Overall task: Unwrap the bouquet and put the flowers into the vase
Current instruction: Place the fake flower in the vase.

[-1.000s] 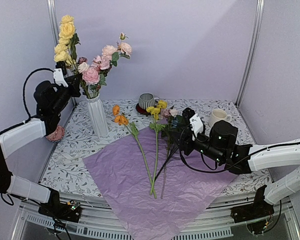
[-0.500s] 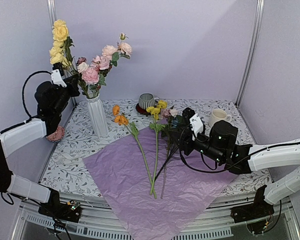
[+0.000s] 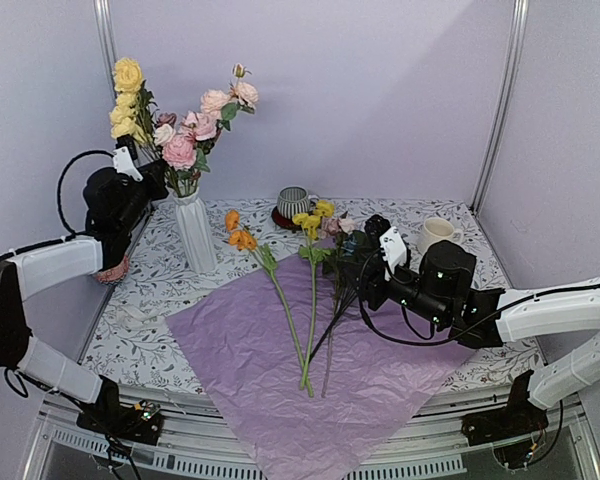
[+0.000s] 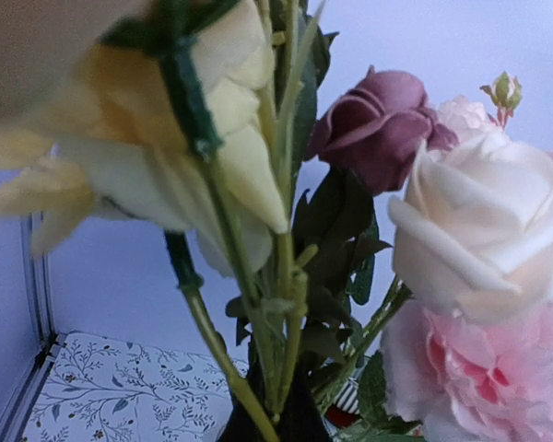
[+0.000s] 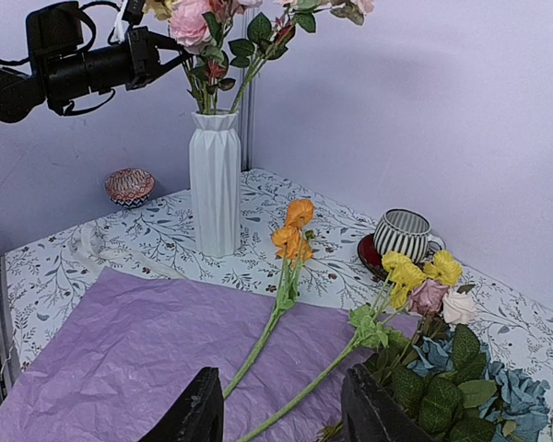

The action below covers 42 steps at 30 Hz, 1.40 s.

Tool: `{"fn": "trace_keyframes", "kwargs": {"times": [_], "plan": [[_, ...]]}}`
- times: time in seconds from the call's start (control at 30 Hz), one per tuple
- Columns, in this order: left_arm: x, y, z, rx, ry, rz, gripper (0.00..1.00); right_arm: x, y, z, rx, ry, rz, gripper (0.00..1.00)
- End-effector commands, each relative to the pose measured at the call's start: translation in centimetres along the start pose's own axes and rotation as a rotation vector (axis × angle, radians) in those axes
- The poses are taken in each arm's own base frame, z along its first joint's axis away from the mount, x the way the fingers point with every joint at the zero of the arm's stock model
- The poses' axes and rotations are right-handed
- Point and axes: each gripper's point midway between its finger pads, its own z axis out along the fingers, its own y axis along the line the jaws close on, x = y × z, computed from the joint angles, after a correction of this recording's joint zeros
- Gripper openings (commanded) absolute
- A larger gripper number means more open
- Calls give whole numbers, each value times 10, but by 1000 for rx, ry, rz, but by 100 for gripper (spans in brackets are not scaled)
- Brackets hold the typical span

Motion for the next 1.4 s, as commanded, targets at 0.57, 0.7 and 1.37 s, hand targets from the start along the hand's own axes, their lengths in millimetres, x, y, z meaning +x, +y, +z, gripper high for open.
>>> {"fn": "trace_keyframes", "kwargs": {"times": [0.57, 0.7, 1.37], "plan": [[58, -7, -5, 37, 140, -26, 26, 5, 0, -1, -9, -1, 1, 46], [72, -4, -7, 32, 172, -15, 23, 6, 1, -1, -10, 1, 1, 46], [92, -1, -30, 37, 239, -40, 55, 8, 2, 1, -13, 9, 1, 46]]}}
